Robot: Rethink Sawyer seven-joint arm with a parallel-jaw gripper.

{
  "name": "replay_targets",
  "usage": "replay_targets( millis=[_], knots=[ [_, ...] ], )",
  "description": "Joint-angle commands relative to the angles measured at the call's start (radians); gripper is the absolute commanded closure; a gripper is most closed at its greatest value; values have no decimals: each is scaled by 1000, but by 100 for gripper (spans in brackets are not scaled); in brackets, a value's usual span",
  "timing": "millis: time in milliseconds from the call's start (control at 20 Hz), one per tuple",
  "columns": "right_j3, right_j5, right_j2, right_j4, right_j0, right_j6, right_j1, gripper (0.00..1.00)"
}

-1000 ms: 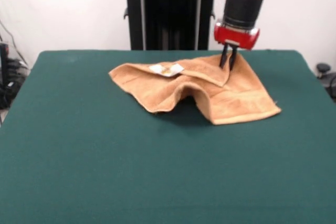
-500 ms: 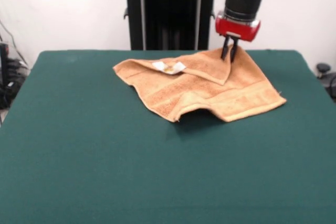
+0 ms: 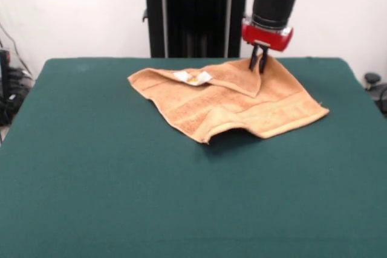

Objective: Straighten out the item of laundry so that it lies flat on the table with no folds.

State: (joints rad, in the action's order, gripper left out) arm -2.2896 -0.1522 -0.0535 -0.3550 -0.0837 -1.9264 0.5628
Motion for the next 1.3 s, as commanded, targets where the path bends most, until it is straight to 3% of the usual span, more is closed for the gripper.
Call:
replay_targets(
  millis=[50, 600, 900, 1050, 1100, 1300],
  knots=[
    [-31, 144, 128, -87, -13, -280, -68, 100],
    [-25, 210, 132, -111, -21, -271, -71, 100],
    [-12, 146, 147, -89, 1, -265, -91, 100],
    [11, 144, 94, -77, -43, -227, -85, 100],
    [16, 126, 79, -71, -55, -221, -85, 0],
    [19, 147, 74, -81, -59, -223, -74, 0]
  ],
)
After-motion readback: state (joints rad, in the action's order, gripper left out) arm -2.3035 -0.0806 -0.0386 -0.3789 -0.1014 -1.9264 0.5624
